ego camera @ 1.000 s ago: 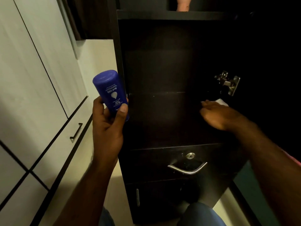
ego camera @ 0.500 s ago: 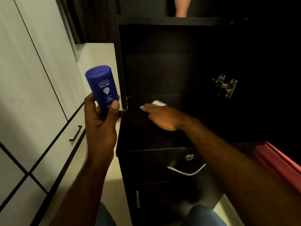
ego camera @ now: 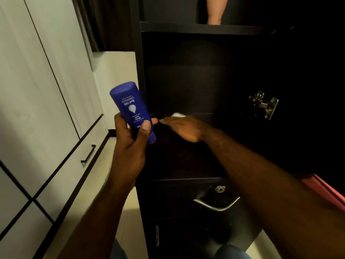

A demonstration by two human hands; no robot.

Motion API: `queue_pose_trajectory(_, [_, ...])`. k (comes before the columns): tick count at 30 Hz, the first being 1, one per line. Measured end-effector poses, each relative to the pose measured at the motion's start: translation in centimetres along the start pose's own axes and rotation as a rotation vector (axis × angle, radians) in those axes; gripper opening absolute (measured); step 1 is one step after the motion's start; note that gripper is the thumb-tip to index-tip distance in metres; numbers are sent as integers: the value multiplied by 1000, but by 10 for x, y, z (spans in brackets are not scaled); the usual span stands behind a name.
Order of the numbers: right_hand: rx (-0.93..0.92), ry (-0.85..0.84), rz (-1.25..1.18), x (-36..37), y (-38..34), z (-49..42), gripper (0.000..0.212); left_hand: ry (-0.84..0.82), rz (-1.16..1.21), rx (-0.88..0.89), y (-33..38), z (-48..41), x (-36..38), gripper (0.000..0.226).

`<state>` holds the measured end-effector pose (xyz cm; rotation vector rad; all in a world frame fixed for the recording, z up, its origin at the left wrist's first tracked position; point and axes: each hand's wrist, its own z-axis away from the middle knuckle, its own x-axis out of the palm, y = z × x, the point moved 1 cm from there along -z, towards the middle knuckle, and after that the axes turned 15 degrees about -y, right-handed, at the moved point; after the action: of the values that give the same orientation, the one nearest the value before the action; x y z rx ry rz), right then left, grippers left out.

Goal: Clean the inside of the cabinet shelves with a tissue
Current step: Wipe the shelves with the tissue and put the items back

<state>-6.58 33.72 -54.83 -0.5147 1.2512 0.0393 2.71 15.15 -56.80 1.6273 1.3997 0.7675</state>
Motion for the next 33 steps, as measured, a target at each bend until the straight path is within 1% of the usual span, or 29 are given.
queue_pose_trajectory(1, [135, 72, 19, -6, 15, 0, 45, -2, -3, -6, 1, 0, 0, 44])
queue_pose_trajectory(3, [547, 231, -1, -20, 44, 14, 48, -12, -12, -16, 3, 1, 4, 46])
queue_pose_trajectory(4, [695, 273, -27, -25, 51, 26, 49, -14, -20, -21, 3, 1, 5, 48])
queue_pose_trajectory(5, [767, 286, -18, -26, 52, 32, 48, -16, -27, -28, 3, 1, 7, 51])
queue_pose_trajectory(6, [767, 281, 31, -22, 46, 32, 46, -17, -35, -37, 1, 1, 7, 53])
queue_pose_trajectory(7, [695, 282, 88, -19, 34, 27, 44, -16, -39, -42, -1, 0, 7, 55])
queue_pose_trajectory(9, [424, 259, 121, -6, 2, 4, 39, -12, -51, -50, -5, 0, 3, 59])
queue_pose_trajectory(10, [281, 207, 97, -1, -10, -7, 38, -10, -56, -53, -6, 0, 3, 62])
queue_pose_trajectory(11, [163, 153, 77, 2, -20, -19, 38, -7, -60, -54, -6, 0, 2, 65])
queue_pose_trajectory(12, [79, 139, 69, 2, -28, -27, 38, -3, -67, -53, -6, 0, 2, 68])
queue_pose_trajectory(13, [31, 163, 66, 0, -32, -35, 38, -2, -76, -50, -5, 0, 3, 68])
queue_pose_trajectory(15, [8, 281, 76, -4, -35, -45, 36, -16, -88, -39, -4, 1, 3, 65])
queue_pose_trajectory(17, [16, 362, 190, -5, -36, -54, 31, -21, -85, -40, -3, 0, 4, 62])
queue_pose_trajectory(18, [2, 359, 244, -5, -37, -60, 29, -18, -81, -41, -3, 0, 5, 59])
queue_pose_trajectory(19, [-25, 329, 237, -4, -38, -64, 26, -11, -79, -44, -1, 0, 5, 58])
queue_pose_trajectory(21, [-48, 231, 78, -5, -36, -67, 21, -5, -86, -54, 2, 1, 7, 61])
queue_pose_trajectory(23, [-9, 177, -18, -7, -28, -64, 18, -18, -84, -69, 2, 1, 7, 62])
queue_pose_trajectory(25, [95, 207, -26, -12, -18, -52, 24, -48, -90, -82, -1, 1, 5, 60])
queue_pose_trajectory(28, [355, 365, 21, -22, 9, -23, 36, -87, -129, -80, -4, 1, 3, 64])
queue_pose_trajectory(31, [617, 401, 1, -34, 58, 19, 41, -104, -152, -71, -3, 1, 3, 66])
queue_pose_trajectory(33, [735, 400, -16, -38, 89, 41, 35, -97, -162, -74, -3, 1, 3, 66])
